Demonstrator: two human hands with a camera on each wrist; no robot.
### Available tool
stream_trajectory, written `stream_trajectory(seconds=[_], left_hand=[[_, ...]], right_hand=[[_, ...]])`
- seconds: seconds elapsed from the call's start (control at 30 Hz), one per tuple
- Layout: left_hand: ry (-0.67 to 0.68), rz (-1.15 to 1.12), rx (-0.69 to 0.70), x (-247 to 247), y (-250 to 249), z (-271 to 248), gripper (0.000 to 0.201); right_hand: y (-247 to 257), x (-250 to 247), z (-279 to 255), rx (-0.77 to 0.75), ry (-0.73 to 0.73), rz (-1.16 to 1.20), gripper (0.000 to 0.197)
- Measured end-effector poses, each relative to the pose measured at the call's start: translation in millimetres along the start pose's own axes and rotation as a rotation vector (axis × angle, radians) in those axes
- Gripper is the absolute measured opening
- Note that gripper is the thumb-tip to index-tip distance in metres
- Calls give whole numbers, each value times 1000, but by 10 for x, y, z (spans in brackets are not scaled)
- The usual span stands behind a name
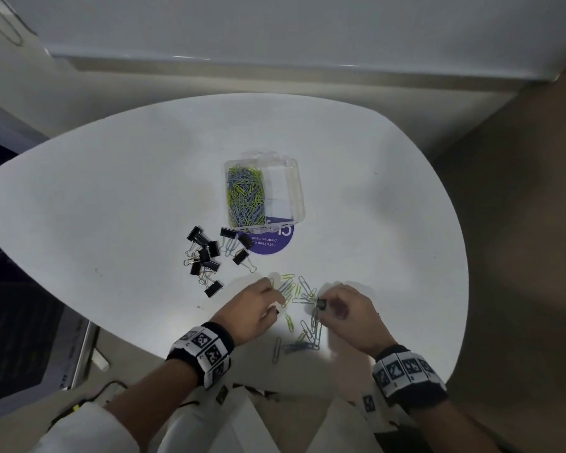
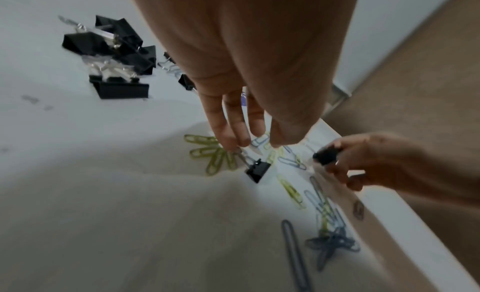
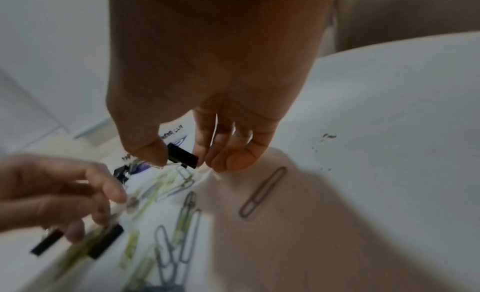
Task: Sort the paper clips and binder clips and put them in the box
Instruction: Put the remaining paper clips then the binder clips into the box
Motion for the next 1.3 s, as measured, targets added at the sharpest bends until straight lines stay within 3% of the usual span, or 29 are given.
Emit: stream_trajectory(seconds=[0.17, 0.37, 0.53, 0.67, 0.77, 1.03, 1.17, 1.3], left_hand=[[243, 317, 15, 215, 76, -29, 27], [171, 391, 70, 120, 109, -67, 22], [274, 489, 195, 298, -90, -91, 41], [189, 507, 281, 325, -204, -70, 25], [123, 496, 319, 265, -298, -138, 26], [23, 441, 116, 73, 168, -356, 36], [21, 439, 145, 66, 151, -356, 26], [30, 470, 161, 73, 88, -369, 30]], right_hand=[[7, 112, 63, 59, 11, 150, 18], [216, 256, 211, 114, 42, 258, 22], [271, 265, 354, 148, 15, 222, 27], [251, 241, 331, 137, 10, 199, 26], [204, 233, 274, 132, 6, 183, 26], [108, 244, 106, 173, 16, 167, 22], [146, 306, 110, 154, 16, 185, 23], [165, 362, 154, 137, 20, 167, 23]])
Point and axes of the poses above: each hand's wrist, its own z-axis towards the middle knuckle, its own x-axis out of the palm, y = z × x, the point moved 10 cm from there along z, towards the middle knuckle, and after that the axes turned 13 degrees about -z, right-handed, at the moved point
